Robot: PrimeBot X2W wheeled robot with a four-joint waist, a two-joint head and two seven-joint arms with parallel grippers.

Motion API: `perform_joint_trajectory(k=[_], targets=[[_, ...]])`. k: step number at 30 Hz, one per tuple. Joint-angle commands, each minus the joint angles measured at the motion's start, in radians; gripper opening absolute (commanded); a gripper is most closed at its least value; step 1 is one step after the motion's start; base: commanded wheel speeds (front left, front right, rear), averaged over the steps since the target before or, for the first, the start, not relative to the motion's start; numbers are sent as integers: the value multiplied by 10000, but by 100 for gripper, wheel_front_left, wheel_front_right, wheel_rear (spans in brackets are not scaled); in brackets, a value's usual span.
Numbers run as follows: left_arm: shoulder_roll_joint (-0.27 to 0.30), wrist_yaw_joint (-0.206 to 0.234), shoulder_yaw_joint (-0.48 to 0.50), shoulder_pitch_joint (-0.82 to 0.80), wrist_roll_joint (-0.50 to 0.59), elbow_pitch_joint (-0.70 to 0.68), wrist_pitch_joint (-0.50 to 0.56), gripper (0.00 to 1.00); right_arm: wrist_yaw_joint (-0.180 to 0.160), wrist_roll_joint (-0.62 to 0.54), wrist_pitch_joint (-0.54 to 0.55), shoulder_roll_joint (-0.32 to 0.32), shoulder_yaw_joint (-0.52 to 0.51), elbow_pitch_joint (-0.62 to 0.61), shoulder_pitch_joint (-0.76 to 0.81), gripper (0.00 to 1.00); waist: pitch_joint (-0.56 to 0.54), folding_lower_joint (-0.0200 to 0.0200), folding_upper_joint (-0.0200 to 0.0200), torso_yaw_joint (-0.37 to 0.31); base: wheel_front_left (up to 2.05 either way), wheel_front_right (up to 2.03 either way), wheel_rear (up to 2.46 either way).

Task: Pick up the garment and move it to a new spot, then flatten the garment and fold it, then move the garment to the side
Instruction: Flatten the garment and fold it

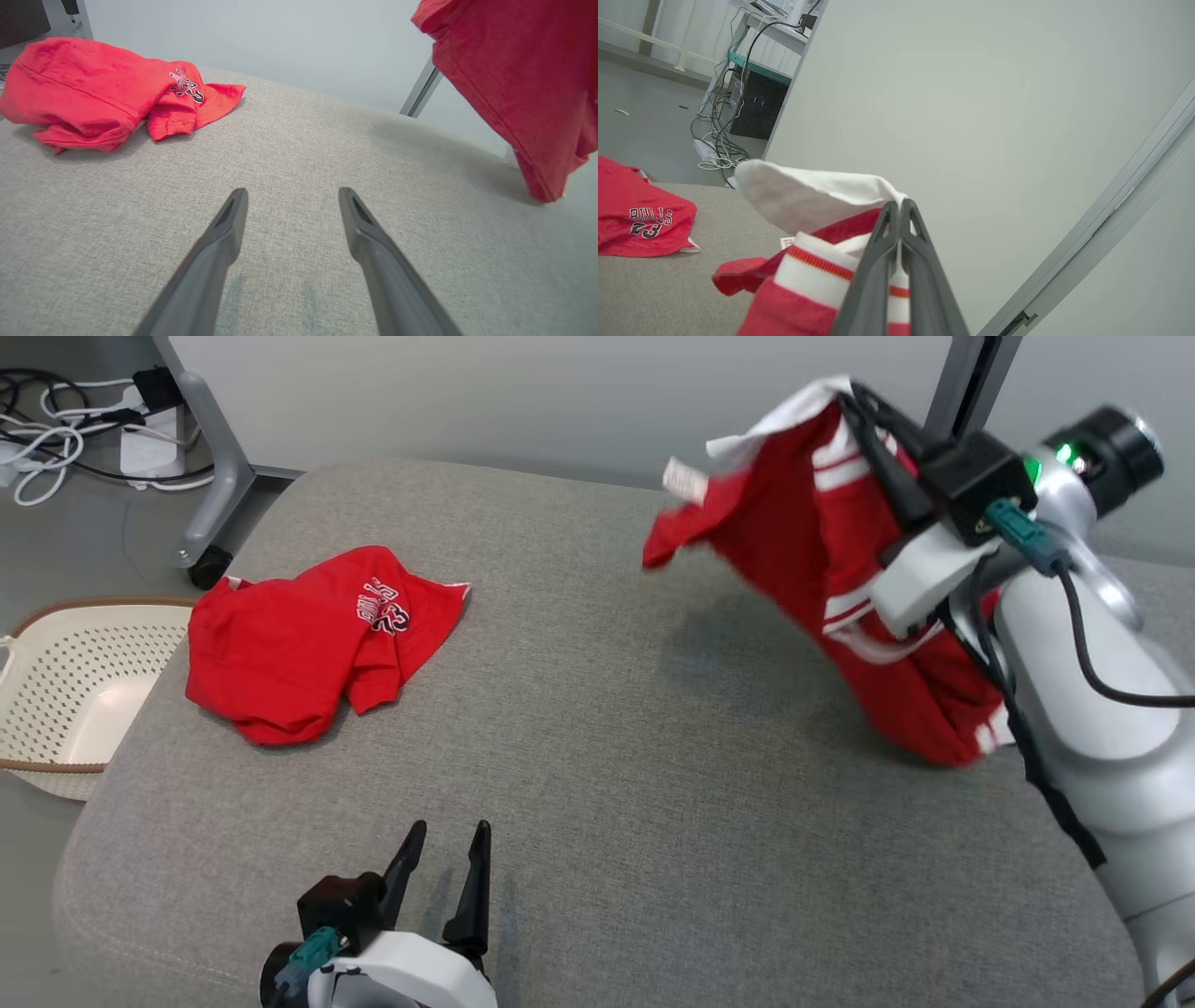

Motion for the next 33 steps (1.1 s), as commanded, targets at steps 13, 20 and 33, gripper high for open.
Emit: perform_joint_trajectory(k=[13, 20, 33], targets=[[44, -165, -61, 338, -3, 236, -2, 100, -3, 1377, -37, 127, 3444, 62, 1119, 2, -219, 0, 0, -70, 0, 0, 0], [47, -224, 0, 77, 97, 228, -2, 100, -2, 3134, -37, 10, 4307, 437, 3064, 100, 12, 0, 0, -783, 0, 0, 0], [48, -183, 253, 258, 306, 248, -2, 100, -2, 3396, -36, 164, 1875, -257, 4712, 100, -313, 0, 0, -1597, 0, 0, 0]])
